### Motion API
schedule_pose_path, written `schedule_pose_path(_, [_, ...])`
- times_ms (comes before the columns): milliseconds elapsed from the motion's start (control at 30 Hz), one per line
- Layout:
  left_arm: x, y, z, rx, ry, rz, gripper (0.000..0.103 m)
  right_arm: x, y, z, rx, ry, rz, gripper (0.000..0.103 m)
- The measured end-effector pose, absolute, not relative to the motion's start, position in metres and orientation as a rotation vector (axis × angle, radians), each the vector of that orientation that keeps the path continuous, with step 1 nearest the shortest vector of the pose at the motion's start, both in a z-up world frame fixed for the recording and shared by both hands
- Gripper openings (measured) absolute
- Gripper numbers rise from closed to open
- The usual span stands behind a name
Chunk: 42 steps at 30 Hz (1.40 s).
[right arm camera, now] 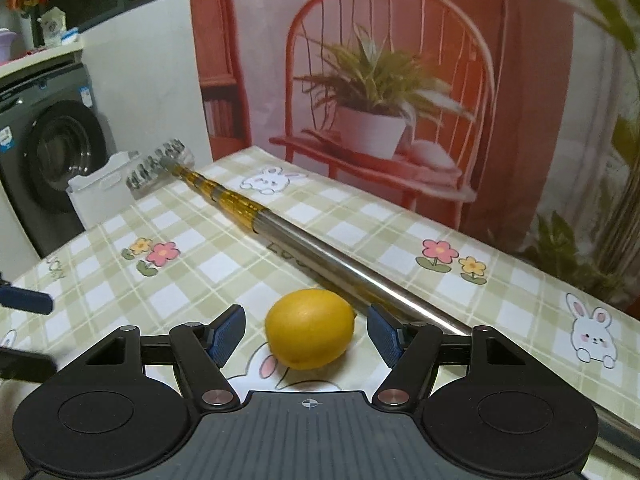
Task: Organize fruits
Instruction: 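Move the right tool to the lemon by the rod and grasp it, then lower the lemon onto the plate and open the right tool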
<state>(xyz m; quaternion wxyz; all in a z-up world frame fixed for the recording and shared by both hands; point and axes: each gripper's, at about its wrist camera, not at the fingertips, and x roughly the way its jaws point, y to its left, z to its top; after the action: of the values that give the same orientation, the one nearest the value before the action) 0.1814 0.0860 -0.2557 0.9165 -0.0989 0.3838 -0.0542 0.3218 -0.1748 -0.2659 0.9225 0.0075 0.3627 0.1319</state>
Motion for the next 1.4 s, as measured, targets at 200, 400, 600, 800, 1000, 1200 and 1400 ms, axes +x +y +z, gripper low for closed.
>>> schedule_pose_path(200, [0.184,0.081,-0.259,-0.197,0.801,-0.122,0.098,0.343,-0.177,-0.274,0.017,0.808,0.273,0.065])
schedule_pose_path(400, [0.187,0.081,-0.264,-0.210,0.807,-0.128,0.098,0.355,-0.173,-0.278,0.023,0.850,0.310,0.065])
schedule_pose_path(600, [0.187,0.087,-0.264,-0.230,0.803,-0.119,0.098,0.359,-0.163,-0.284,-0.025,0.901,0.326,0.058])
schedule_pose_path(800, [0.186,0.086,-0.261,-0.236,0.800,-0.123,0.098,0.353,-0.166,-0.281,-0.013,0.894,0.320,0.057])
schedule_pose_path(1000, [0.184,0.080,-0.257,-0.226,0.788,-0.141,0.098,0.322,-0.172,-0.258,0.018,0.832,0.351,0.057])
schedule_pose_path(1200, [0.179,0.078,-0.252,-0.221,0.777,-0.149,0.098,0.276,-0.175,-0.229,0.032,0.774,0.396,0.057])
schedule_pose_path(1400, [0.173,0.075,-0.248,-0.216,0.765,-0.161,0.098,0.230,-0.173,-0.217,0.048,0.768,0.434,0.057])
